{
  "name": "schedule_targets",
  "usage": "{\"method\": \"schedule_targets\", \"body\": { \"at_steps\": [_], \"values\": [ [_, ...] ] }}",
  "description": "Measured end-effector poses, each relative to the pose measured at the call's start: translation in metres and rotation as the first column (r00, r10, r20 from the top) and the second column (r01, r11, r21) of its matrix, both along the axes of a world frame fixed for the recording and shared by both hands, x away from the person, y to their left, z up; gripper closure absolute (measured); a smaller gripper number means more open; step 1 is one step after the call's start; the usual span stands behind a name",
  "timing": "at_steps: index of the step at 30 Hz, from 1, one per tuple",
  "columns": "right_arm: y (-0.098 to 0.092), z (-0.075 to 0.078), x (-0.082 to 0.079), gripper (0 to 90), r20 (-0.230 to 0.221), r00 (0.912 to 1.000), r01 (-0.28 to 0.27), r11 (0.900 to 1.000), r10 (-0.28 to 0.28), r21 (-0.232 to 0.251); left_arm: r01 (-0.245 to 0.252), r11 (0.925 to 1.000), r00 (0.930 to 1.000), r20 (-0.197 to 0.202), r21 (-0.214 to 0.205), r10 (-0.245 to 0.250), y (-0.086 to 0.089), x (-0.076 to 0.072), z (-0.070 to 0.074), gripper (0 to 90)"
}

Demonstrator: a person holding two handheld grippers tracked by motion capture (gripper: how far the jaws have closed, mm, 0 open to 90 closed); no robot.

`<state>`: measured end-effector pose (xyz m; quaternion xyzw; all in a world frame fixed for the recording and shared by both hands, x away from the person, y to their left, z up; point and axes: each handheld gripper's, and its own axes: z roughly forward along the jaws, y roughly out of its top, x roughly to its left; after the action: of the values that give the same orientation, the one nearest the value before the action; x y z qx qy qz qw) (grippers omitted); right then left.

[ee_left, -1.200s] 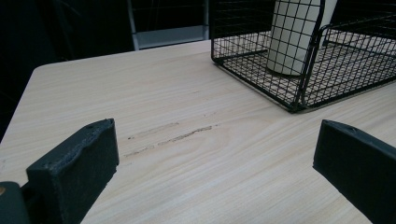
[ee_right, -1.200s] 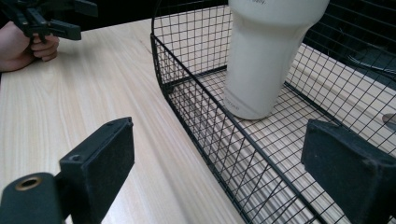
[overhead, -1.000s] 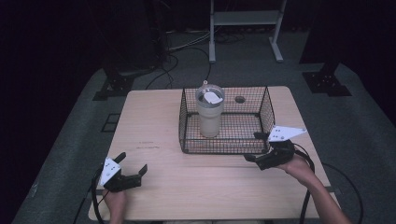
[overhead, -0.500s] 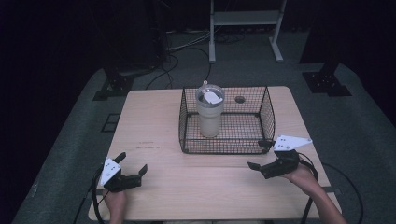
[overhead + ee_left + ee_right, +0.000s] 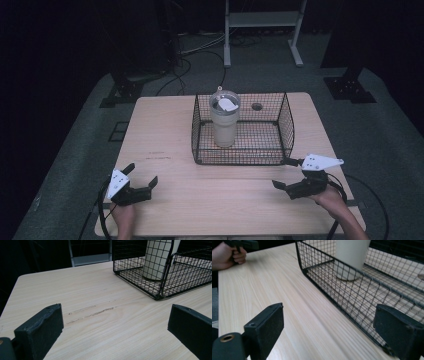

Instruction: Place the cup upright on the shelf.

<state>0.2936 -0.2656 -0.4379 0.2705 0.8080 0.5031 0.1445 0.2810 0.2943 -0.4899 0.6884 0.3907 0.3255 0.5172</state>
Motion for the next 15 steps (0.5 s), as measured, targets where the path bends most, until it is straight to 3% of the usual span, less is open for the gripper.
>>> {"method": "schedule_targets", "body": {
  "at_steps": [15],
  "values": [
    [-0.012,-0.023,-0.014,9.1,-0.018,0.9991,0.039,0.9991,-0.039,-0.019,-0.001,1.0,1.0,0.0,0.0,0.001,0.0,0.0,0.0,0.0]
  ]
}}
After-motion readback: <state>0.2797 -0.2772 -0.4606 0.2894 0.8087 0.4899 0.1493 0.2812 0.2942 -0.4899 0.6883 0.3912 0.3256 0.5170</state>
